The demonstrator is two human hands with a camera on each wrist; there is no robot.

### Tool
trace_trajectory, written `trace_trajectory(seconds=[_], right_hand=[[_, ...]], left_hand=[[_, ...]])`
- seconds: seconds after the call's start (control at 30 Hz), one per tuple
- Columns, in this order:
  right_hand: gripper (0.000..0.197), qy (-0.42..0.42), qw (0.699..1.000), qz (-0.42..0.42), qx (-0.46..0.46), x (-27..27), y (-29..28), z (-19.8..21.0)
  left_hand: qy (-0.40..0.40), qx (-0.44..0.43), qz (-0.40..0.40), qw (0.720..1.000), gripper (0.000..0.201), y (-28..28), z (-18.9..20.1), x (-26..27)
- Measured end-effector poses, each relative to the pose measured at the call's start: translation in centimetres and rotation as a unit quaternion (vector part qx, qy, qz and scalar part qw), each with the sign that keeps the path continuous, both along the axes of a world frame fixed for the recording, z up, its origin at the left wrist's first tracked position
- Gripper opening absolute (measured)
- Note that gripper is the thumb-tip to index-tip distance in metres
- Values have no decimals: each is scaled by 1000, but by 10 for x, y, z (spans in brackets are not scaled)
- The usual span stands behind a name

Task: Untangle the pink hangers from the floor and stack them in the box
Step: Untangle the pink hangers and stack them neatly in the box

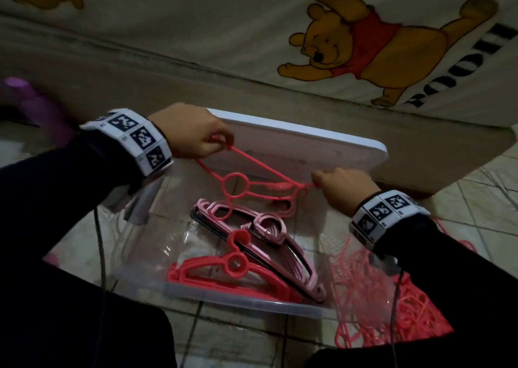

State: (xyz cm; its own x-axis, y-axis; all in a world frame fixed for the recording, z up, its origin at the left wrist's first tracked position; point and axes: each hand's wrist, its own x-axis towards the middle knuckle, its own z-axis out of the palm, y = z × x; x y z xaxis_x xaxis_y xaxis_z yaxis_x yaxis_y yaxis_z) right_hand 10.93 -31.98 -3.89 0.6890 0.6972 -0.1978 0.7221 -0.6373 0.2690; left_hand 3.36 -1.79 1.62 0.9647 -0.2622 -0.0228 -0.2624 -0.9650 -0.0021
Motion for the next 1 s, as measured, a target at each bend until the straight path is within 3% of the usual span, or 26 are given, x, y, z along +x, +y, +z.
trace_trajectory(seconds=[0.1,0.2,0.37,0.5,0.6,0.7,0.83,1.0], right_hand=[[24,28,999,-30,4,-10,-4,-2],[24,81,994,-69,-13,-14,-6,-4],[18,186,975,-119,-10,-12,-5,-4],[21,259,963,-77,-11,-23,12,-5],[25,280,959,-33,-33,-37,29,-15],[26,298,952,-3,-73,-51,44,-29],[25,317,946,30,-61,-55,48,-32],[24,347,937,28,-40,-50,38,-28]], left_hand=[[31,-63,46,996,14,8,13,-7],[50,-134,81,986,26,17,23,-10],[28,-180,163,970,31,31,28,-10],[-1,-274,199,941,25,26,23,-5],[-8,-277,210,937,8,18,10,5],[9,-288,217,932,10,6,-1,13],[18,-334,202,921,9,-6,-8,17],[2,-420,207,884,13,-17,-8,14]])
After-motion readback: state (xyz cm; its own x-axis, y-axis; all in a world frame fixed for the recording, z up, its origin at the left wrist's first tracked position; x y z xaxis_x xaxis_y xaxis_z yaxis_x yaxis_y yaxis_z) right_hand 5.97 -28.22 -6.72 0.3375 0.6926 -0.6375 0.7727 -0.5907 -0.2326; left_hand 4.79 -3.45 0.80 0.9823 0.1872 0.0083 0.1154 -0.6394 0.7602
